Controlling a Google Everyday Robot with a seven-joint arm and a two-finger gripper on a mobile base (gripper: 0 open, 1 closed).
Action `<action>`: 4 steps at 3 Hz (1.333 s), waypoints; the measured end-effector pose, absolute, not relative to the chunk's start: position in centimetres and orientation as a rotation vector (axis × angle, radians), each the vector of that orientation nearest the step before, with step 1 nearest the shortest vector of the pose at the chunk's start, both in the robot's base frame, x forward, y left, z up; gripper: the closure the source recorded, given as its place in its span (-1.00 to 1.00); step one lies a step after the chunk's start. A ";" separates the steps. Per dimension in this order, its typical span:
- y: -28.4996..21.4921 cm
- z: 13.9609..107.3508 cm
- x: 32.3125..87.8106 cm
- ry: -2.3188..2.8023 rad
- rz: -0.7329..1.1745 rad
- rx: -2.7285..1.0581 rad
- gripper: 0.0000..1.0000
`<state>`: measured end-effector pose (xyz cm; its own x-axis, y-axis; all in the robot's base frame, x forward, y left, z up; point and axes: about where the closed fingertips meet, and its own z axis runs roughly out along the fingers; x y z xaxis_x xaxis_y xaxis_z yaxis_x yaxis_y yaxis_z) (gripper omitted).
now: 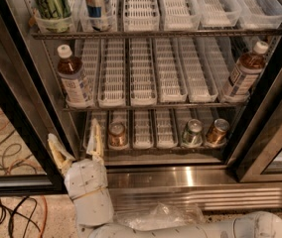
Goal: Pick blue plastic bottle from middle shelf of fridge
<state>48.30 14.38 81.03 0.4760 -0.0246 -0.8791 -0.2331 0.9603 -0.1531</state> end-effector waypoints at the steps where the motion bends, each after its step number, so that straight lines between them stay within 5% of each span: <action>1: 14.6 81.1 48.5 1.069 0.131 -0.271 -0.38; 4: 14.2 83.4 52.3 1.021 0.120 -0.282 -0.36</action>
Offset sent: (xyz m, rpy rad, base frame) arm 0.0179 0.0015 0.0087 -0.0068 -0.0305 -0.0017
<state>52.31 14.22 83.36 0.5202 -0.0325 -0.8534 -0.2289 0.9574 -0.1760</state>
